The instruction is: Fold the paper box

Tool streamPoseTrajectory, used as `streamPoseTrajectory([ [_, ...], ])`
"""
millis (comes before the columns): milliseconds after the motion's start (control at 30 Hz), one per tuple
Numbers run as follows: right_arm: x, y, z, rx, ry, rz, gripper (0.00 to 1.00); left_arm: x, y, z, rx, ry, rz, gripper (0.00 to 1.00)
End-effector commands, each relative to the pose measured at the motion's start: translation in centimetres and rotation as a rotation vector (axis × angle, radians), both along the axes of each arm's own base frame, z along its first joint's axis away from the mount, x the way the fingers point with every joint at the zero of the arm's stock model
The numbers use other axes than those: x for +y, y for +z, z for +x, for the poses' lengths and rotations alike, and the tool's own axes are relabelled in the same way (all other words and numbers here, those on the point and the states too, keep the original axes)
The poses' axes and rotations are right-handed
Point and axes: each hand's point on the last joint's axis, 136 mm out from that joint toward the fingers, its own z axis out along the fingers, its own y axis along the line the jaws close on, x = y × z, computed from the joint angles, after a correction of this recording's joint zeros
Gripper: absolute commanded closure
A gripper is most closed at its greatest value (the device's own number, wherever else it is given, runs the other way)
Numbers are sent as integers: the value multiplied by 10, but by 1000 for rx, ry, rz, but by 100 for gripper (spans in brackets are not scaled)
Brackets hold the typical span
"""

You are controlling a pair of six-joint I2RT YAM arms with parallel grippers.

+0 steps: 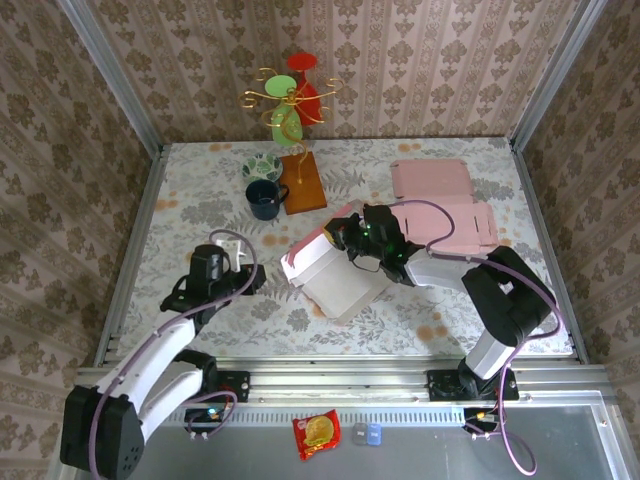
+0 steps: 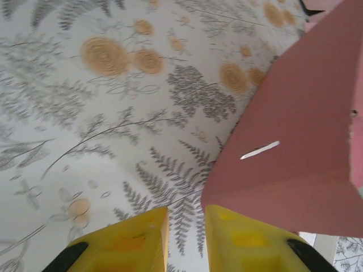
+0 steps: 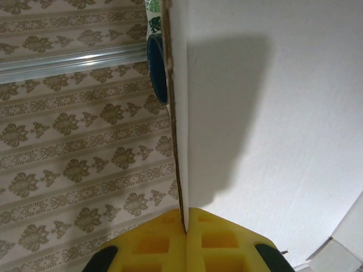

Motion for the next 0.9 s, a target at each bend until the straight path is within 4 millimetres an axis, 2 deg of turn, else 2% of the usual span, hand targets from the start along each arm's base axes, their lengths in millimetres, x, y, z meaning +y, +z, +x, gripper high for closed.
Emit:
streamPoseTrajectory([
  [0, 0, -10, -5, -17, 35, -14, 100, -20, 9, 4, -103, -104, -10, 75],
  [367, -3, -12, -2, -6, 33, -19, 100, -47, -10, -14, -122, -274, 54, 73],
  [500, -2, -10, -2, -6, 37, -15, 100, -54, -10, -21, -154, -303, 84, 73],
  [700, -2, -13, -3, 4, 39, -13, 100, -57, -12, -15, -179, -302, 106, 73],
  [867, -1, -14, -2, 7, 39, -10, 100, -70, -10, -14, -194, -355, 113, 73],
])
